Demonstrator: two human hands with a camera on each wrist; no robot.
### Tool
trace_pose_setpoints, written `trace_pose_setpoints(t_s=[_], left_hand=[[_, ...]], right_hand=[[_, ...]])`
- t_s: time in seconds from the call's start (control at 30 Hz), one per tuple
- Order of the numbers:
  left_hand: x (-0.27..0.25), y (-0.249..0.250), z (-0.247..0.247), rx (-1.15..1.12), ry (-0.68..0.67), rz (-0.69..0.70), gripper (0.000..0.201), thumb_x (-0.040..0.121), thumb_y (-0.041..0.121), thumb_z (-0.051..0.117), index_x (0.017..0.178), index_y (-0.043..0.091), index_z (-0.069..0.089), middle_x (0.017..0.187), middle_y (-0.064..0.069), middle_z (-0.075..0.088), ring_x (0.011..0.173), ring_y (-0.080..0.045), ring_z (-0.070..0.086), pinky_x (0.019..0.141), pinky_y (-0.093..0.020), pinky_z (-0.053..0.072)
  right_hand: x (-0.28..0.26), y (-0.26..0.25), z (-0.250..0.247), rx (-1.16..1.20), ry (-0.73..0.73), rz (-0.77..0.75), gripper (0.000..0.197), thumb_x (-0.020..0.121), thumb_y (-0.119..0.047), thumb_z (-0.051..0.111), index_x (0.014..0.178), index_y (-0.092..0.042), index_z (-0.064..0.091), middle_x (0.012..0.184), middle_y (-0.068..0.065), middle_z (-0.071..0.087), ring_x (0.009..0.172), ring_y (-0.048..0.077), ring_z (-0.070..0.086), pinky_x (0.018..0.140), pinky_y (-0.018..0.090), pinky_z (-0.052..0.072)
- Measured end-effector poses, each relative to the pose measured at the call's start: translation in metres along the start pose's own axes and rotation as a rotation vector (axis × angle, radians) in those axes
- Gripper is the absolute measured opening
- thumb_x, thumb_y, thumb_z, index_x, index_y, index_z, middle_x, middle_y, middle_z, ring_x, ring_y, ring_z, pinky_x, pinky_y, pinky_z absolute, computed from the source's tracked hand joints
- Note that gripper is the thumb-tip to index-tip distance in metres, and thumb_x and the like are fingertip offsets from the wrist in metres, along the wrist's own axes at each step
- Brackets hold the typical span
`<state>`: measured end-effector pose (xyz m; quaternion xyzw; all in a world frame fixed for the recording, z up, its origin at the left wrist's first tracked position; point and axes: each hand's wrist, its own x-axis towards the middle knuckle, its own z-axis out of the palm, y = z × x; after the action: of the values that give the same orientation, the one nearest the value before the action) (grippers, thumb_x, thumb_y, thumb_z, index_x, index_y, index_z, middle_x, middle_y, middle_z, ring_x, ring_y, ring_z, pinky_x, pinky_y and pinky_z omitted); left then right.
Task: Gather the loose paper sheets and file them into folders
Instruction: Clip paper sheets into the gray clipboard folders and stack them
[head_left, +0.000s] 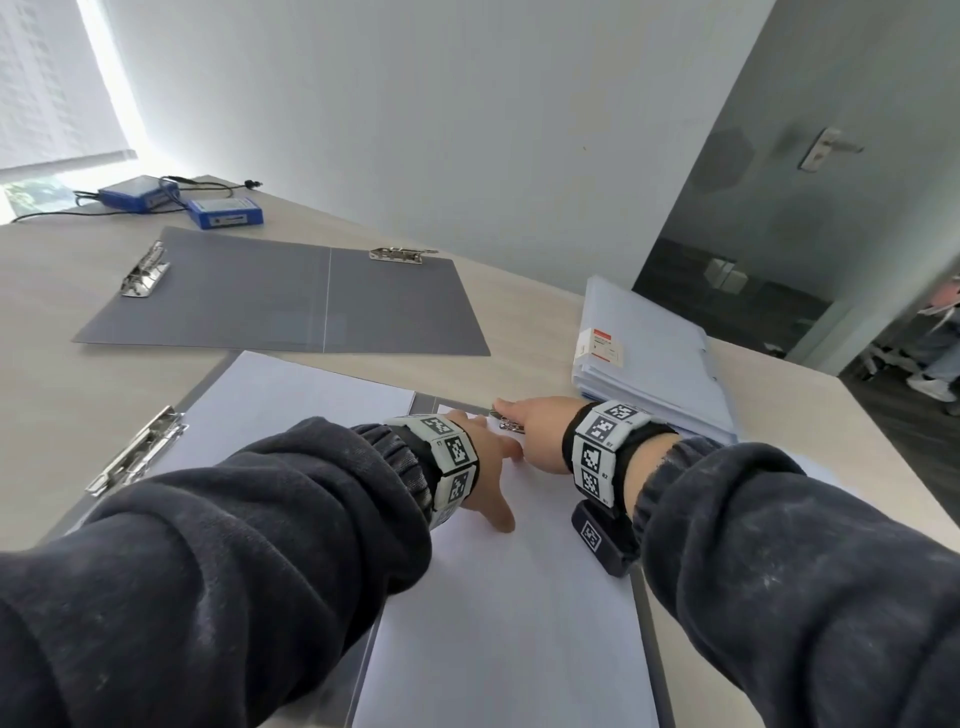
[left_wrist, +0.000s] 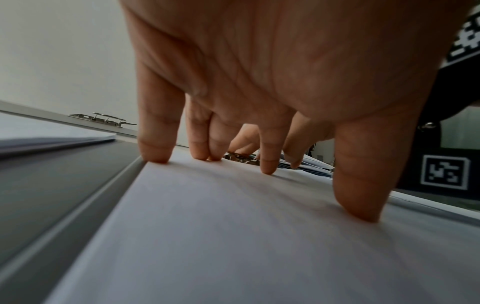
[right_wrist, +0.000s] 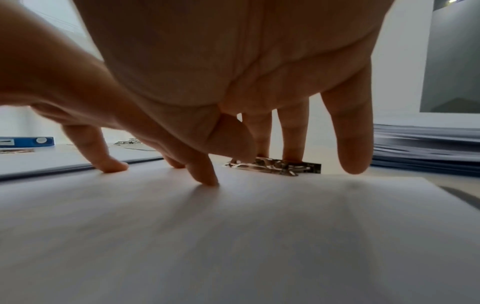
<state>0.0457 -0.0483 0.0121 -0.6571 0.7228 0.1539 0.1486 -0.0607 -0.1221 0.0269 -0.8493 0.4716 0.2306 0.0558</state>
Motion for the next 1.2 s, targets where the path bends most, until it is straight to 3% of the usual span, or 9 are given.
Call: trace_pose_setpoints(t_s=[0.33,0.43,0.53,0.67,0.73,0.87,0.97,1.03,1.2], left_hand=[[0.002,0.0,0.001,0.019,0.007,0.006,0.086,0.072,0.071,0.067,0.146,0.045,0.032,0.15,-0.001,0.037,0.135,-0.03,0.036,0.102,-0.048,0.039],[0.001,0.0,-0.003,0.027,-0.035,-0.011,0.087,0.073,0.07,0.067,0.147,0.046,0.029,0.156,-0.001,0.03,0.139,-0.032,0.032,0.106,-0.051,0.035],[-0.005,0.002,-0.004,0.013,-0.066,-0.013,0.09,0.075,0.065,0.07,0.15,0.045,0.026,0.159,-0.002,0.024,0.141,-0.033,0.032,0.109,-0.051,0.033],[-0.017,-0.002,0.007,-0.069,-0.051,-0.054,0.097,0.071,0.063,0.074,0.152,0.044,0.023,0.165,0.002,0.01,0.149,-0.028,0.022,0.118,-0.051,0.024],[-0.028,-0.004,0.013,-0.123,-0.022,-0.07,0.098,0.07,0.062,0.075,0.151,0.044,0.024,0.166,0.004,0.009,0.15,-0.026,0.019,0.119,-0.05,0.023],[-0.055,-0.002,0.029,-0.138,0.001,-0.109,0.102,0.066,0.069,0.073,0.151,0.045,0.023,0.165,0.007,0.009,0.148,-0.027,0.024,0.119,-0.05,0.025],[-0.076,0.008,0.038,-0.113,-0.007,-0.118,0.1,0.066,0.07,0.072,0.151,0.046,0.023,0.165,0.009,0.01,0.147,-0.03,0.026,0.116,-0.052,0.029],[-0.087,0.019,0.041,-0.104,-0.012,-0.11,0.096,0.067,0.069,0.072,0.149,0.044,0.028,0.162,0.009,0.019,0.142,-0.028,0.034,0.113,-0.049,0.034],[-0.101,0.039,0.048,-0.099,-0.015,-0.093,0.095,0.067,0.068,0.073,0.148,0.036,0.034,0.156,0.008,0.03,0.135,-0.026,0.044,0.109,-0.044,0.04]], right_hand=[[0.008,0.001,0.01,-0.062,0.0,-0.031,0.071,0.1,-0.033,0.047,0.159,-0.036,0.008,0.159,0.001,0.033,0.138,0.033,0.043,0.111,0.045,0.041],[0.001,0.005,0.015,0.04,0.016,-0.028,0.072,0.101,-0.033,0.045,0.16,-0.035,0.004,0.167,-0.003,0.017,0.147,0.032,0.03,0.118,0.043,0.03],[-0.018,0.012,0.02,0.258,0.052,-0.061,0.069,0.099,-0.029,0.05,0.16,-0.032,0.017,0.168,0.0,0.013,0.152,0.024,0.021,0.124,0.038,0.019],[-0.057,0.031,0.042,0.602,0.186,0.054,0.06,0.093,-0.026,0.055,0.151,-0.034,0.04,0.152,0.0,0.047,0.128,0.02,0.052,0.103,0.031,0.043],[-0.081,0.042,0.056,0.756,0.226,0.1,0.054,0.095,-0.028,0.055,0.147,-0.031,0.046,0.147,0.0,0.051,0.118,0.017,0.057,0.091,0.027,0.044],[-0.13,0.056,0.078,1.064,0.323,0.173,0.039,0.099,-0.023,0.053,0.138,-0.023,0.055,0.137,-0.003,0.057,0.1,0.006,0.056,0.085,0.027,0.049],[-0.156,0.057,0.094,1.22,0.323,0.262,0.029,0.098,-0.019,0.053,0.126,-0.026,0.061,0.122,-0.008,0.056,0.114,0.013,0.052,0.094,0.042,0.055],[-0.167,0.05,0.101,1.373,0.315,0.303,0.024,0.097,-0.022,0.055,0.118,-0.028,0.064,0.121,-0.006,0.056,0.117,0.016,0.051,0.087,0.042,0.056],[-0.173,0.032,0.107,1.424,0.339,0.323,0.024,0.096,-0.022,0.055,0.118,-0.025,0.064,0.107,-0.003,0.06,0.084,0.011,0.054,0.091,0.048,0.056]])
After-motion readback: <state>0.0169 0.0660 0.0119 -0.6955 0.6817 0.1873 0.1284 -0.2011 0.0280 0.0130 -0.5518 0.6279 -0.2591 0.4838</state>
